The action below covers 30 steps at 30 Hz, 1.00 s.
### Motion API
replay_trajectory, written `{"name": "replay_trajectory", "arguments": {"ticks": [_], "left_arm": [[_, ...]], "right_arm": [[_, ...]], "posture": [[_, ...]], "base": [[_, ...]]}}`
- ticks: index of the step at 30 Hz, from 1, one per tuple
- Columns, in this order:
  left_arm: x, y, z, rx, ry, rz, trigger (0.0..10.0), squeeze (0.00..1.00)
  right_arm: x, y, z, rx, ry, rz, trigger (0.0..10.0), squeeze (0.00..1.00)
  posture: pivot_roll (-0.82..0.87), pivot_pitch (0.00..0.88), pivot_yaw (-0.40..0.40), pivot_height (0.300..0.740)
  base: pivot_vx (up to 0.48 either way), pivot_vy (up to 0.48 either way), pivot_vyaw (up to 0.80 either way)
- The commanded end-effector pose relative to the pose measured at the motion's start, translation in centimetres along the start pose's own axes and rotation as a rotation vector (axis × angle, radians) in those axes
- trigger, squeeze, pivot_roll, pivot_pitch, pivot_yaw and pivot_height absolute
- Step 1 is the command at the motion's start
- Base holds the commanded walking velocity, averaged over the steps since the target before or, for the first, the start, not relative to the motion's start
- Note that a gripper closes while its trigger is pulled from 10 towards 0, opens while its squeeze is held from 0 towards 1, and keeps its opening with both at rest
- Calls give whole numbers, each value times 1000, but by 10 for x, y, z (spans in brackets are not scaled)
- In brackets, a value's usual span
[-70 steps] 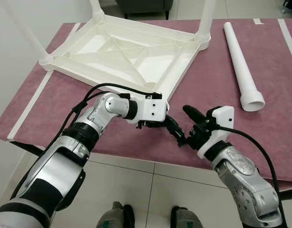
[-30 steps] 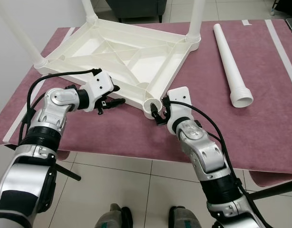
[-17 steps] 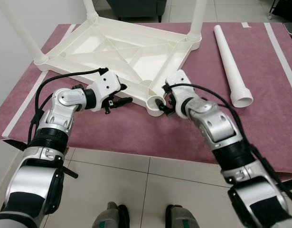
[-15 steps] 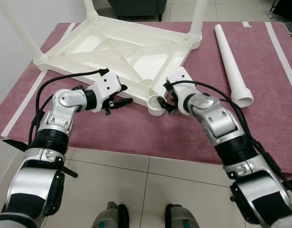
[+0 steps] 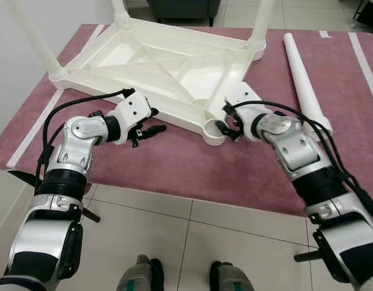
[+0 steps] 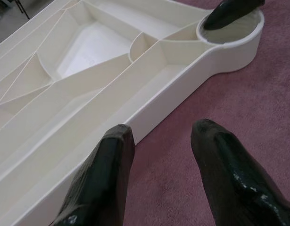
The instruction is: Building children table
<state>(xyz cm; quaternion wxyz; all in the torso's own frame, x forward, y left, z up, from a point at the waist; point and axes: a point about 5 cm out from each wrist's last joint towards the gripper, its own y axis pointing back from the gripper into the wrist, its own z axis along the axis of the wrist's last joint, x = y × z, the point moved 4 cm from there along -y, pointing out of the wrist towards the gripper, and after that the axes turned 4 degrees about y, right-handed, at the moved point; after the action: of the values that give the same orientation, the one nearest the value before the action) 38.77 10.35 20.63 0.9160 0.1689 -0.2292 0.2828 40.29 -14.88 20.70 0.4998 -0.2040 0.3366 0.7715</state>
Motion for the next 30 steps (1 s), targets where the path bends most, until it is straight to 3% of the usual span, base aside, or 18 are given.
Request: {"name": "replay_trajectory", "arguments": {"ticks": [1,11,18,25,28,30], "left_arm": [[40,12,-6,0,16,473,10000,0],[42,9,-3,-2,12,470,10000,0],[41,8,-3,1,11,464,10000,0],[43,7,-3,4,8,461,10000,0],[43,7,-3,4,7,460,10000,0],[42,6,-2,4,7,458,10000,0]], "right_arm": [[11,5,-52,177,-15,36,10000,0],[17,30,-73,208,10,90,10000,0],[22,62,-87,221,29,152,10000,0],[18,82,-93,239,40,164,10000,0],[21,90,-92,236,45,186,10000,0],[32,100,-91,230,53,242,10000,0]], "posture": [[-136,156,116,740],[-144,157,125,740],[-146,159,127,740],[-146,162,131,740],[-147,164,132,740],[-149,167,132,740]], "base": [[0,0,0],[0,0,0],[0,0,0],[0,0,0],[0,0,0],[0,0,0]]}}
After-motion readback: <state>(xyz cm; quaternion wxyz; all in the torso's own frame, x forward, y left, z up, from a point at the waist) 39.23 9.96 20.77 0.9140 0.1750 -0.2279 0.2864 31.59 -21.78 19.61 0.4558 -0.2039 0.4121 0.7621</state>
